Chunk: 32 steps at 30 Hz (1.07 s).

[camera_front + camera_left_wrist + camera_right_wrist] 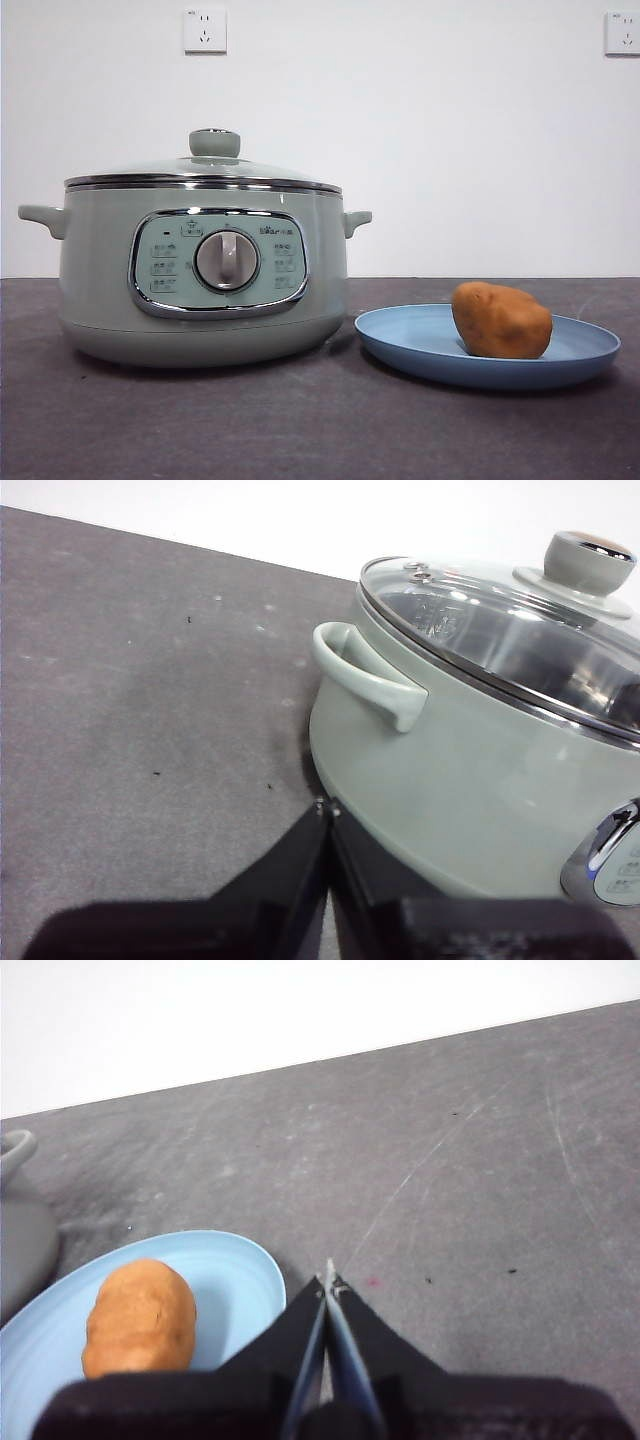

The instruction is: Take the potato out from the steamer,put the potato on the plate,close the lid

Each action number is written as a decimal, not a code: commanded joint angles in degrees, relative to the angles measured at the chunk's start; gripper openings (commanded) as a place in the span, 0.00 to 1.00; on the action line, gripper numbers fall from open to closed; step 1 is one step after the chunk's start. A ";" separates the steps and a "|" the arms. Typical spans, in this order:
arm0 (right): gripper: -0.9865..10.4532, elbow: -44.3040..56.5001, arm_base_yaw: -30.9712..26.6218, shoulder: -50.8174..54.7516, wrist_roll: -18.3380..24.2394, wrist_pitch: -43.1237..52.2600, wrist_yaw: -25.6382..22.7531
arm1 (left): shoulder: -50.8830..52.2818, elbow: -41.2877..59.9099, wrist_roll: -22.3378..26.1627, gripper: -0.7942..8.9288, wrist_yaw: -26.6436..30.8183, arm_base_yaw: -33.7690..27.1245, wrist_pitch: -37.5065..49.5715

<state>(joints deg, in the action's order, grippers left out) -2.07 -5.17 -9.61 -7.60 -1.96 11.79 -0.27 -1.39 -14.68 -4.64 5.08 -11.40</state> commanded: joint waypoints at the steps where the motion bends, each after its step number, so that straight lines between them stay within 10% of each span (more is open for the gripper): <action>1: 0.09 1.73 -0.02 1.79 -0.55 0.24 -0.33 | 0.07 0.70 -0.35 0.08 0.11 -0.17 -0.20; 32: 0.09 1.73 -0.02 8.48 -0.70 -7.56 -3.17 | 0.07 0.70 -0.35 0.08 0.09 -0.20 -0.20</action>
<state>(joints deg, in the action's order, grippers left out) -0.99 -5.17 -1.06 -7.77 -9.23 8.60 -0.27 -1.39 -14.68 -4.64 5.04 -11.40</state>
